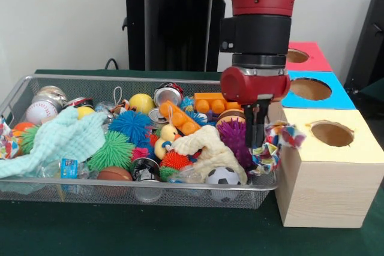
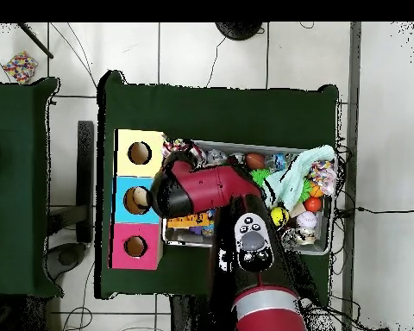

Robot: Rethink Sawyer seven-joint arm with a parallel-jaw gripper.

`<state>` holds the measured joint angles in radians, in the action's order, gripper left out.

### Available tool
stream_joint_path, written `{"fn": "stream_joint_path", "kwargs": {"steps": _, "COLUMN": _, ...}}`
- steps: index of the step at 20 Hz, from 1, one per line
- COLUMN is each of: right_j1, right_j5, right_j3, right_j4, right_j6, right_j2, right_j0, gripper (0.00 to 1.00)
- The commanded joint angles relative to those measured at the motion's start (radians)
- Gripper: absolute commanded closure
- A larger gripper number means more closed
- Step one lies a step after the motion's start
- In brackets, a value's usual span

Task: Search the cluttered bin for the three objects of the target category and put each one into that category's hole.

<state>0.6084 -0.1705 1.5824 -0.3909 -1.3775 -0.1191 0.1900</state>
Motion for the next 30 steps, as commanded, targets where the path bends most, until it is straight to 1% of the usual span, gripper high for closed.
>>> {"fn": "stream_joint_path", "kwargs": {"steps": 1, "right_j1": 0.000, "right_j5": -0.127, "right_j3": 0.146, "right_j4": 0.052, "right_j6": -0.036, "right_j2": -0.260, "right_j0": 0.123, "gripper": 1.00}}
{"fn": "stream_joint_path", "kwargs": {"steps": 4, "right_j1": 0.021, "right_j5": -0.147, "right_j3": 0.186, "right_j4": 0.076, "right_j6": -0.031, "right_j2": -0.344, "right_j0": 0.182, "gripper": 1.00}}
{"fn": "stream_joint_path", "kwargs": {"steps": 9, "right_j1": 0.084, "right_j5": -0.200, "right_j3": 0.248, "right_j4": 0.134, "right_j6": -0.037, "right_j2": -0.449, "right_j0": 0.252, "gripper": 1.00}}
{"fn": "stream_joint_path", "kwargs": {"steps": 14, "right_j1": 0.114, "right_j5": -0.216, "right_j3": 0.278, "right_j4": 0.162, "right_j6": -0.037, "right_j2": -0.516, "right_j0": 0.301, "gripper": 1.00}}
{"fn": "stream_joint_path", "kwargs": {"steps": 17, "right_j1": 0.117, "right_j5": -0.225, "right_j3": 0.283, "right_j4": 0.167, "right_j6": -0.032, "right_j2": -0.540, "right_j0": 0.318, "gripper": 1.00}}
{"fn": "stream_joint_path", "kwargs": {"steps": 21, "right_j1": 0.126, "right_j5": -0.241, "right_j3": 0.285, "right_j4": 0.172, "right_j6": -0.031, "right_j2": -0.548, "right_j0": 0.327, "gripper": 1.00}}
{"fn": "stream_joint_path", "kwargs": {"steps": 23, "right_j1": 0.133, "right_j5": -0.249, "right_j3": 0.281, "right_j4": 0.167, "right_j6": -0.038, "right_j2": -0.533, "right_j0": 0.317, "gripper": 1.00}}
{"fn": "stream_joint_path", "kwargs": {"steps": 25, "right_j1": 0.129, "right_j5": -0.256, "right_j3": 0.266, "right_j4": 0.145, "right_j6": -0.050, "right_j2": -0.481, "right_j0": 0.286, "gripper": 1.00}}
{"fn": "stream_joint_path", "kwargs": {"steps": 28, "right_j1": 0.097, "right_j5": -0.186, "right_j3": 0.257, "right_j4": 0.106, "right_j6": -0.077, "right_j2": -0.436, "right_j0": 0.257, "gripper": 1.00}}
{"fn": "stream_joint_path", "kwargs": {"steps": 30, "right_j1": 0.087, "right_j5": -0.172, "right_j3": 0.245, "right_j4": 0.085, "right_j6": -0.092, "right_j2": -0.390, "right_j0": 0.222, "gripper": 1.00}}
